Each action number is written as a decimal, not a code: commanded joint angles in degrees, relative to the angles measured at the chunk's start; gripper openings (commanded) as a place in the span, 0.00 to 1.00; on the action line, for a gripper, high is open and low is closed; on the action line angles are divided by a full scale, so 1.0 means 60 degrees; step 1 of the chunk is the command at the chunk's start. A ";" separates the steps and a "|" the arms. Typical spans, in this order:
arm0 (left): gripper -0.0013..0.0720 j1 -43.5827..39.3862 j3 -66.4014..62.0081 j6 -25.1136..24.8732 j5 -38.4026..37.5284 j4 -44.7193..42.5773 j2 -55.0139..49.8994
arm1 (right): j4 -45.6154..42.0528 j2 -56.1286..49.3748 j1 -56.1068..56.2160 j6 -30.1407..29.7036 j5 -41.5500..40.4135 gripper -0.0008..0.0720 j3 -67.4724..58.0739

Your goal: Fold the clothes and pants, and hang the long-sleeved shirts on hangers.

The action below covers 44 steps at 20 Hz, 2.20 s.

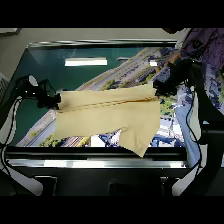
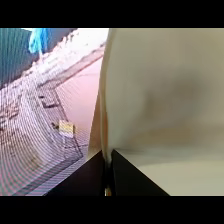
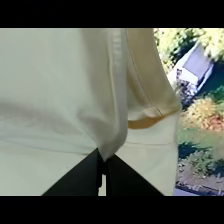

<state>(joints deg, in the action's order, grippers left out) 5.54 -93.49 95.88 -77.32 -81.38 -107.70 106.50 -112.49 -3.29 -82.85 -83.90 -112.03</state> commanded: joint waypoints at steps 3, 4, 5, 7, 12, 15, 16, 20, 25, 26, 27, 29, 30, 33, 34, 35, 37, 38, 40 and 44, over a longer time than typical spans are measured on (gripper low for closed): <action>0.07 -0.0026 0.0124 0.0291 0.0973 -0.0109 -0.0047 | 0.0080 -0.0557 0.0004 0.0029 -0.0208 0.06 0.0004; 0.22 -0.0026 0.0106 0.0386 0.0991 -0.0106 -0.0040 | 0.0091 -0.0619 0.0004 0.0029 -0.0127 0.15 0.0004; 0.50 -0.0018 0.0033 0.0390 0.0962 -0.0109 -0.0004 | 0.0160 -0.0623 0.0004 0.0018 -0.0040 0.21 -0.0004; 0.80 0.0182 -0.0433 0.0372 0.0754 -0.0124 0.0248 | 0.0091 -0.0335 -0.0113 -0.0375 -0.0255 0.23 -0.0047; 0.80 0.1774 -0.0036 0.0317 0.0066 -0.0364 0.2269 | 0.1217 0.1770 -0.1934 -0.1370 -0.0597 0.65 0.1224; 0.80 0.2816 0.2943 0.0295 0.0816 0.0229 0.4135 | 0.2379 0.3745 -0.3158 -0.1942 -0.0186 0.65 0.4921; 0.80 0.3082 0.3967 0.0226 0.1180 0.0736 0.4692 | 0.2495 0.4517 -0.3315 -0.2164 0.0102 0.65 0.6419; 0.80 0.3585 0.7063 -0.0390 0.2186 0.2572 0.6215 | 0.3195 0.6936 -0.3330 -0.2441 0.1530 0.66 1.1030; 0.80 0.3548 0.7756 -0.0769 0.2222 0.3592 0.6335 | 0.4142 0.7807 -0.3330 -0.2736 0.2459 0.66 1.3442; 0.80 0.3526 0.7752 -0.0769 0.2222 0.3617 0.6335 | 0.4262 0.7807 -0.3326 -0.2790 0.2517 0.66 1.3646; 0.80 0.3523 0.7756 -0.0765 0.2218 0.3643 0.6335 | 0.4382 0.7807 -0.3326 -0.2874 0.2550 0.66 1.3799; 0.80 0.3526 0.7756 -0.0765 0.2222 0.3654 0.6335 | 0.4495 0.7807 -0.3326 -0.2885 0.2670 0.66 1.4032; 0.80 0.3526 0.7756 -0.0761 0.2218 0.3654 0.6335 | 0.4590 0.7807 -0.3326 -0.2896 0.2801 0.66 1.4138; 0.80 0.3526 0.7756 -0.0761 0.2222 0.3654 0.6335 | 0.4896 0.7803 -0.3326 -0.2929 0.3355 0.65 1.4371; 0.80 0.3526 0.7756 -0.0761 0.2222 0.3654 0.6335 | 0.5104 0.7803 -0.3275 -0.3038 0.3519 0.65 1.4429; 0.80 0.3526 0.7756 -0.0761 0.2218 0.3654 0.6331 | 0.5118 0.7803 -0.3020 -0.3049 0.3727 0.65 1.4429; 0.80 0.3526 0.7756 -0.0761 0.2218 0.3650 0.6331 | 0.5147 0.7668 -0.2040 -0.2962 0.4131 0.64 1.4429; 0.80 0.3526 0.7756 -0.0761 0.2218 0.3650 0.6331 | 0.5100 0.7617 -0.1614 -0.2867 0.4320 0.43 1.4426; 0.80 0.3534 0.7756 -0.0765 0.2167 0.3646 0.6328 | 0.5155 0.7694 -0.1373 -0.2645 0.4623 0.16 1.4415; 0.80 0.3534 0.7909 -0.1107 0.2153 0.3493 0.6102 | 0.5045 0.8134 -0.1410 -0.2426 0.4768 0.05 1.4284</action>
<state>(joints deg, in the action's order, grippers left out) 26.70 -46.59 90.52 -64.12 -59.92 -70.28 136.92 -64.95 -12.64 -98.85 -56.73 -25.87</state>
